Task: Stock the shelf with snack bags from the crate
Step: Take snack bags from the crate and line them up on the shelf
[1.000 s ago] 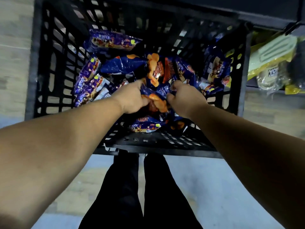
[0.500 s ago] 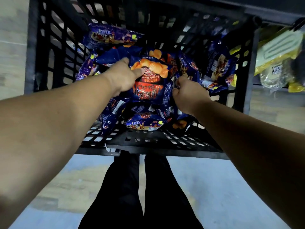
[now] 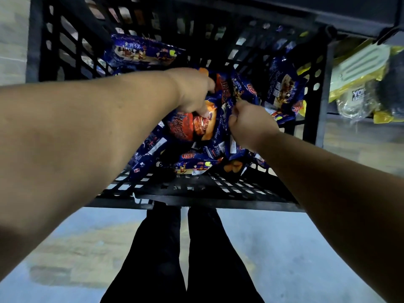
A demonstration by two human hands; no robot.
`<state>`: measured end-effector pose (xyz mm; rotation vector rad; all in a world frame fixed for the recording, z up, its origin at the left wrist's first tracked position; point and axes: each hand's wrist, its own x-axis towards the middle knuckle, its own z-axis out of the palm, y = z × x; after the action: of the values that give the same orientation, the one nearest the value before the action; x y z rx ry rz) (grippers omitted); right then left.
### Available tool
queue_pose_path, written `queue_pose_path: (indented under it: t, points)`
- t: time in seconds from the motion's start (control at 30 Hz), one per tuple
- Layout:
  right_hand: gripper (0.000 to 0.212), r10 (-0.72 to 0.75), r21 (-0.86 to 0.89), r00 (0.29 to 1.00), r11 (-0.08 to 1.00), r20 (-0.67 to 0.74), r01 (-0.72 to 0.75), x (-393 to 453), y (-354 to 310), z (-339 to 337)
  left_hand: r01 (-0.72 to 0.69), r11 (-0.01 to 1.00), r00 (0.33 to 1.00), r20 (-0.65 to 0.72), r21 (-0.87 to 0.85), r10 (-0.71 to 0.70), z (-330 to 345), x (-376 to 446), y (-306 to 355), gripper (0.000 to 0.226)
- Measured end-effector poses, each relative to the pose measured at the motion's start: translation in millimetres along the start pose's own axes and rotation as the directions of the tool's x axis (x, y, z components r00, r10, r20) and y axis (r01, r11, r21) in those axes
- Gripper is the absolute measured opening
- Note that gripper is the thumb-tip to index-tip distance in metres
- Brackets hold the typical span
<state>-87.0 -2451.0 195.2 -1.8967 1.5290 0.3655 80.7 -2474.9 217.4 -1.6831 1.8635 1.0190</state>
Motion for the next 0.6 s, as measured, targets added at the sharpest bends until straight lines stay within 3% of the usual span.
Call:
queue_pose_path:
  t: [0.13, 0.23, 0.43, 0.6]
  points:
    - [0.021, 0.011, -0.029, 1.0, 1.0, -0.029, -0.011, -2, 0, 0, -0.059, 0.958, 0.998, 0.006, 0.281, 0.06, -8, 0, 13, 0.066]
    - [0.023, 0.008, -0.035, 0.995, 0.999, -0.103, -0.012, -2, -3, -7, -0.025, 0.938, 0.99, -0.124, 0.346, 0.072, 9, 0, 10, 0.067]
    - [0.045, -0.064, -0.195, 0.953, 0.981, -0.297, 0.005, 8, -11, -23, -0.007, 0.997, 0.889, -0.456, -0.077, -0.029, 44, -21, -22, 0.099]
    - [0.06, 0.082, -0.145, 0.983, 0.984, -0.163, -0.106, 24, -12, -17, 0.14, 0.934, 0.818, -0.494, -0.33, -0.296, 70, -39, -37, 0.111]
